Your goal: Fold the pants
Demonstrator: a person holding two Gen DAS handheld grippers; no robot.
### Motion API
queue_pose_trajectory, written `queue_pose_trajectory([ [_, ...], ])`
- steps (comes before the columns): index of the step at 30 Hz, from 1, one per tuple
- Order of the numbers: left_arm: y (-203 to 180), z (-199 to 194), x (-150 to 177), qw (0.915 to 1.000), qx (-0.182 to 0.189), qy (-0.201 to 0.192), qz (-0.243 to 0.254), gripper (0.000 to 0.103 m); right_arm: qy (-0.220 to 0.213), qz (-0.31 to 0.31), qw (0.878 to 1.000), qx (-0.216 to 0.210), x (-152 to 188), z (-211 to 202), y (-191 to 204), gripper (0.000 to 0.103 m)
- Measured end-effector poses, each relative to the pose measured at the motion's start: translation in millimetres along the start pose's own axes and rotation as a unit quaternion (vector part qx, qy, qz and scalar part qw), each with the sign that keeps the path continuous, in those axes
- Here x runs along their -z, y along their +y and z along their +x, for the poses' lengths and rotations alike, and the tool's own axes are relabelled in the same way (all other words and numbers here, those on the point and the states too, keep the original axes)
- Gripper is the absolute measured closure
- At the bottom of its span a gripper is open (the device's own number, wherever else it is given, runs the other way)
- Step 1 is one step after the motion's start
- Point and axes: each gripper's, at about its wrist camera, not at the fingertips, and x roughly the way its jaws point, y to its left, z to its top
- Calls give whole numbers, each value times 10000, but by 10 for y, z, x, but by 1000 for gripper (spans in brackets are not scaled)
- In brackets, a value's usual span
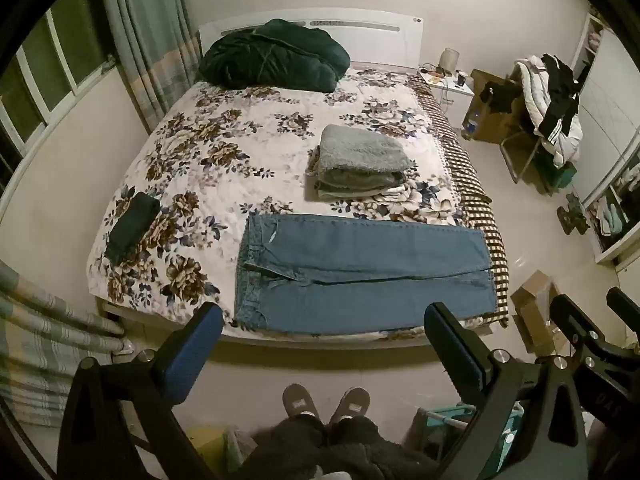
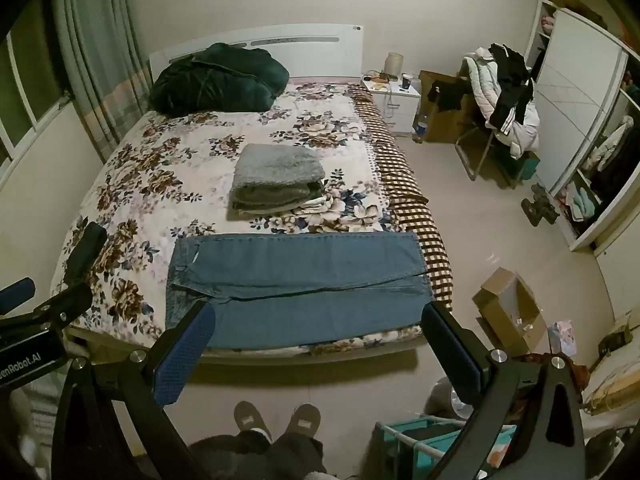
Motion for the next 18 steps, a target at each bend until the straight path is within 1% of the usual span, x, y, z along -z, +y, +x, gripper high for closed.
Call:
queue_pose_trajectory([
  [6, -21, -24, -4, 10000, 10, -47, 0, 0, -41, 12, 10000, -32, -7, -18, -28, 0],
  [14, -9, 12, 1, 10000, 51, -48, -11, 0, -46, -12, 10000, -49, -10, -44, 60, 0],
  [16, 43, -25, 53, 10000, 53, -32, -35, 0, -55, -40, 10000, -36, -43, -118, 146, 0],
  [18, 43, -24, 52, 10000, 55, -29, -33, 0, -51, -53, 10000, -40, -55, -109, 103, 0],
])
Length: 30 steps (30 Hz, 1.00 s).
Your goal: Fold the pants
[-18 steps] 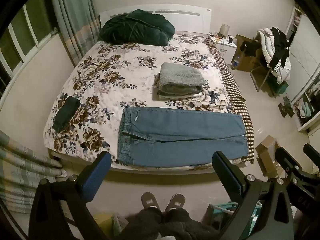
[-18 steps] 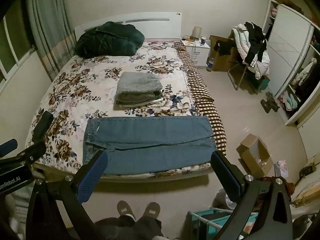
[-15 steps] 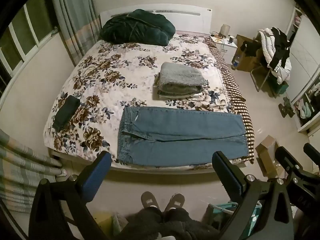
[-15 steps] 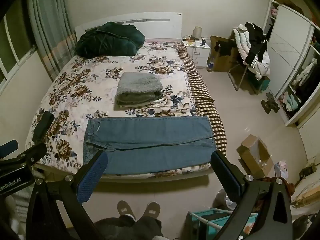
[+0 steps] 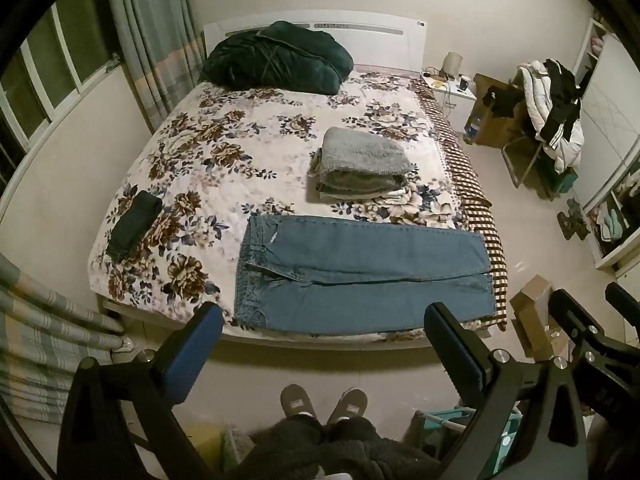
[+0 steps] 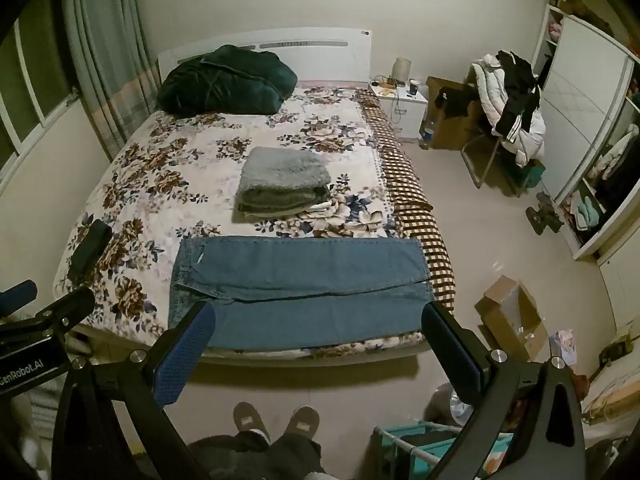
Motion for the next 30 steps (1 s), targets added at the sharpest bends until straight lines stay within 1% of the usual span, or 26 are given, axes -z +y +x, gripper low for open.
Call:
queue_pose_trajectory([
  [20, -47, -76, 51, 10000, 32, -5, -20, 0, -17, -16, 10000, -30, 29, -7, -30, 0],
  [21, -45, -74, 52, 10000, 38, -8, -18, 0, -24, -62, 10000, -56, -44, 3, -41, 0],
  [30, -32, -74, 53, 10000, 51, -17, -27, 0, -28, -55, 10000, -47, -52, -6, -7, 0],
])
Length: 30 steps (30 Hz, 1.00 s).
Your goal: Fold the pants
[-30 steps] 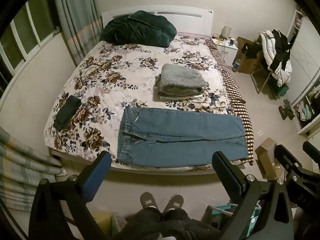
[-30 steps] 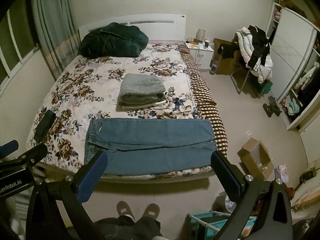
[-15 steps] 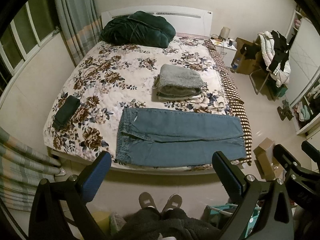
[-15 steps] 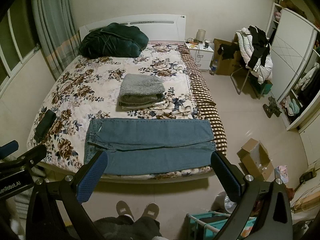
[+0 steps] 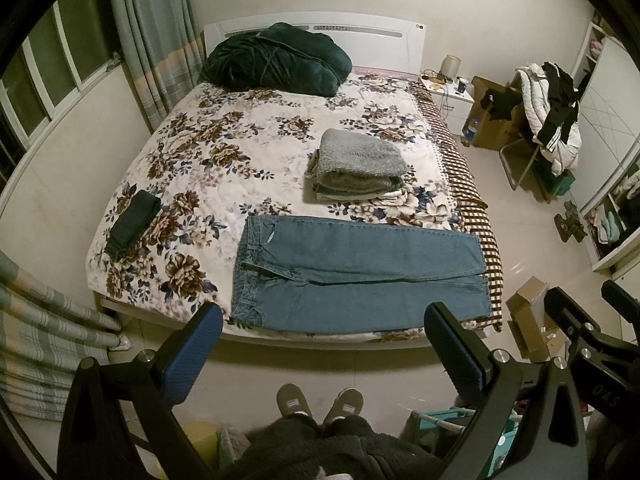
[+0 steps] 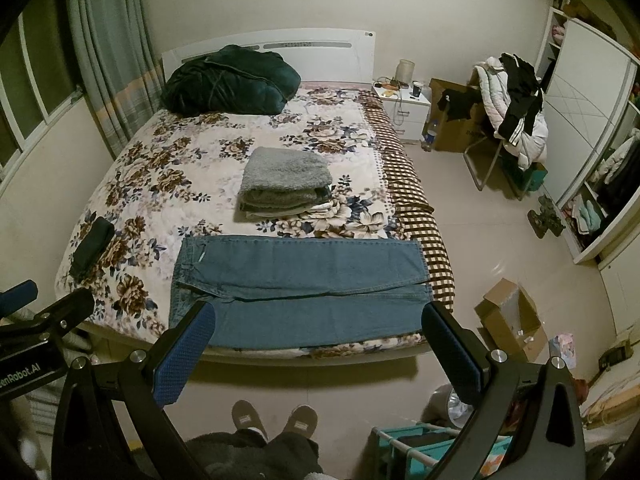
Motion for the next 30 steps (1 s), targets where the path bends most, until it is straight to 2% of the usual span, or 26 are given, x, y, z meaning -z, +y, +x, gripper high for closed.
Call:
queue_pose_trajectory([
  [30, -84, -106, -71, 10000, 8, 10, -19, 0, 34, -3, 10000, -1, -12, -82, 30, 0],
])
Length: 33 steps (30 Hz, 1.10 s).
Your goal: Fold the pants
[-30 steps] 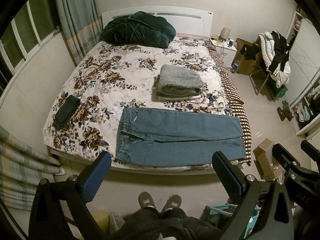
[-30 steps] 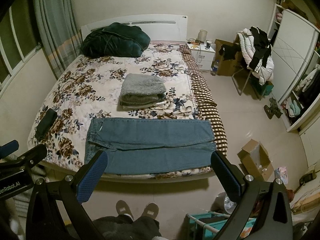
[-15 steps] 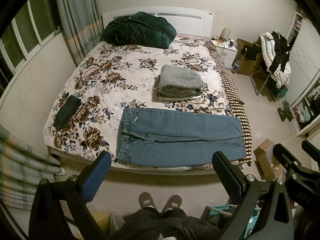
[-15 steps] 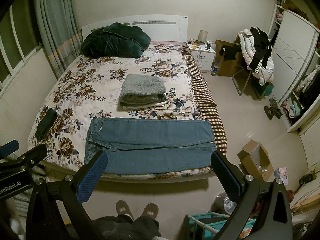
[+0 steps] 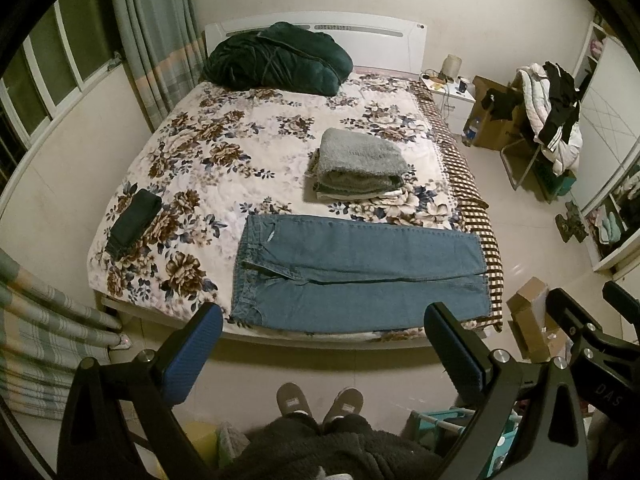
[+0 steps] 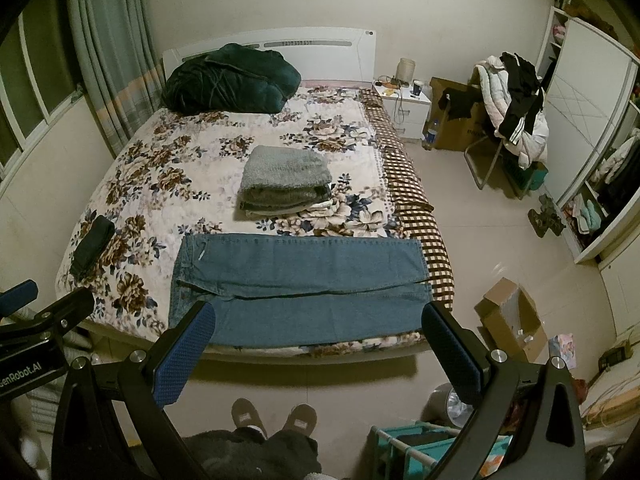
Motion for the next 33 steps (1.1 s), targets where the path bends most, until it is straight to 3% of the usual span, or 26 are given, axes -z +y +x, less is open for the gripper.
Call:
queue_pose_trajectory([
  [10, 3, -13, 7, 10000, -2, 7, -3, 0, 43, 2, 10000, -23, 46, -6, -7, 0],
  [18, -16, 48, 16, 10000, -27, -10, -78, 0, 193, 109, 9997, -89, 126, 383, -268, 0],
  [23, -69, 491, -164, 9989, -354, -72, -293, 0, 273, 306, 9992, -22, -35, 809, -467, 0],
  [28, -52, 1079, -450, 9964, -681, -72, -498, 0, 400, 461, 9981, 132, -357, 1555, -690, 0],
  [33, -51, 1964, -804, 9935, -930, 383, -540, 0, 702, 615, 9949, 394, -710, 2531, -871, 0],
])
